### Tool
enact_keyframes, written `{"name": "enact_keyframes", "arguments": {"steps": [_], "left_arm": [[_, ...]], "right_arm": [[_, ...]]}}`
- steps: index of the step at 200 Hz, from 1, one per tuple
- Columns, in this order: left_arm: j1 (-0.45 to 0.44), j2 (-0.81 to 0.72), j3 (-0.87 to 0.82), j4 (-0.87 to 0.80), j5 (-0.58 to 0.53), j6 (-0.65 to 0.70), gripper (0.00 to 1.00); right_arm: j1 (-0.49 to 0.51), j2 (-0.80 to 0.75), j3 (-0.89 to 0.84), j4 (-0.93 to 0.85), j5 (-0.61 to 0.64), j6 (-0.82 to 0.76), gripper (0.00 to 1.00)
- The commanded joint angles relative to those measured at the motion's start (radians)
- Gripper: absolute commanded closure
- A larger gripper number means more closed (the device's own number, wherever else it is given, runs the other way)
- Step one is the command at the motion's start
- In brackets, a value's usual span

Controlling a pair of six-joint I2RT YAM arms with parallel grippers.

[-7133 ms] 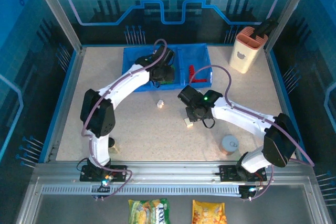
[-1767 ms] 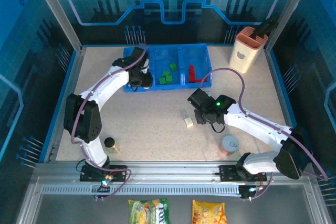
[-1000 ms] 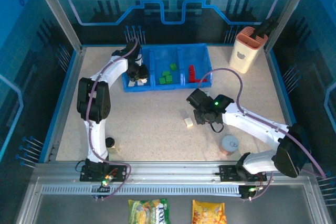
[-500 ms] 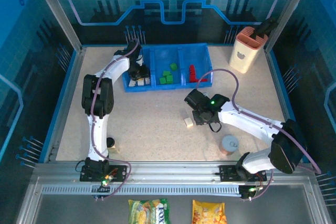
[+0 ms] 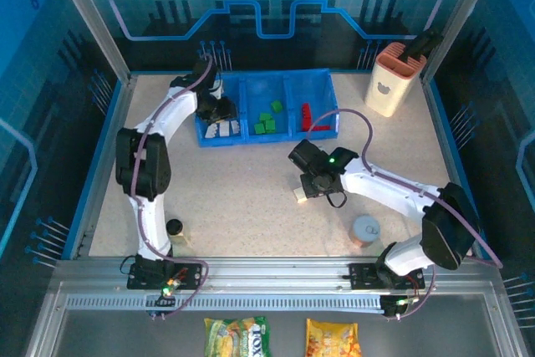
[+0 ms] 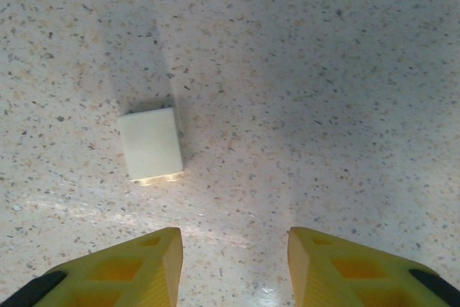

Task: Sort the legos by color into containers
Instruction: Place the lego in the container, then pick up the lego from the center of the table.

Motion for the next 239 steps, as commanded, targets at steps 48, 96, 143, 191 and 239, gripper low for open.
{"name": "enact_keyframes", "arguments": {"steps": [48, 96, 143, 191, 239], "left_arm": [[0.009, -0.287, -0.195, -0.109, -0.015, 0.056, 0.58], [0.028, -0.462, -0.317, -0.163, -0.065, 0.125, 0.56], [0.034, -0.585, -0.526, -0.016, -0.071, 0.135, 0.56], [0.033, -0.61, -0.586, 0.045, -0.091, 0.161, 0.57], [0.033, -0.618, -0.599, 0.064, -0.089, 0.161, 0.57]], "right_arm": [[0.006, 0.141, 0.079, 0.062, -0.06, -0.076, 0.52], [0.018, 0.255, 0.11, 0.088, -0.063, -0.092, 0.48], [0.02, 0.329, 0.093, 0.137, -0.097, -0.068, 0.47], [0.029, 0.378, 0.073, 0.162, -0.111, -0.045, 0.5], [0.046, 0.387, 0.06, 0.159, -0.1, -0.031, 0.6]]}}
